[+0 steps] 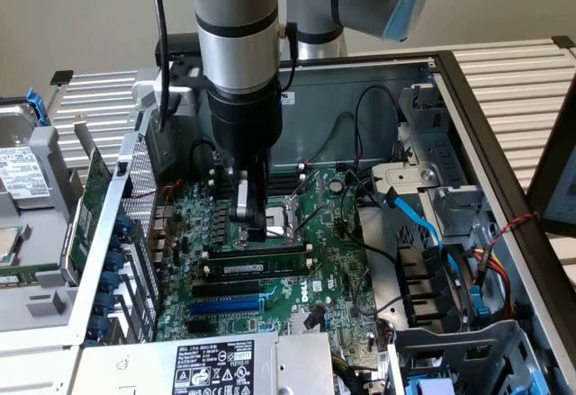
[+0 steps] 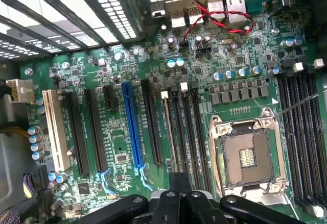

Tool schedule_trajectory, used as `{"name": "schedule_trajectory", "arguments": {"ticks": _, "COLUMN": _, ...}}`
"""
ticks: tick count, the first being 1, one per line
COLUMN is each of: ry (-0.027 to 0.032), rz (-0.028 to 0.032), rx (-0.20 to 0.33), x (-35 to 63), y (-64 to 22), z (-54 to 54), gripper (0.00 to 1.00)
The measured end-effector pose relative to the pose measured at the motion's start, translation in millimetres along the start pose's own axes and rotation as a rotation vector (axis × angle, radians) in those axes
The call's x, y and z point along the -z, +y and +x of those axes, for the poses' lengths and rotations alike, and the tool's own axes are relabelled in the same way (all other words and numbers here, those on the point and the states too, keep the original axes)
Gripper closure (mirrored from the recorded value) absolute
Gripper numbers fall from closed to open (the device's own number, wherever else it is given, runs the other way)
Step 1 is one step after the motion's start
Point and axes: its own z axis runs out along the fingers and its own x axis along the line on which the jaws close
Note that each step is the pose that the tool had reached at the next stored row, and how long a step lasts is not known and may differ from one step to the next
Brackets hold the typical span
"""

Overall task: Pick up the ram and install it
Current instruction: 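Press down the ram until it locks into place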

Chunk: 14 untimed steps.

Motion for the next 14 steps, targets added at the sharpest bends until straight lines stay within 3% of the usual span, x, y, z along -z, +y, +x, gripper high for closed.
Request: {"name": "schedule_trajectory", "arguments": {"ticks": 14, "ry": 0.0039, "rz": -0.0035, "rx": -0.224, "x": -0.5, "y": 0.0, "z": 0.0, "gripper": 0.89}}
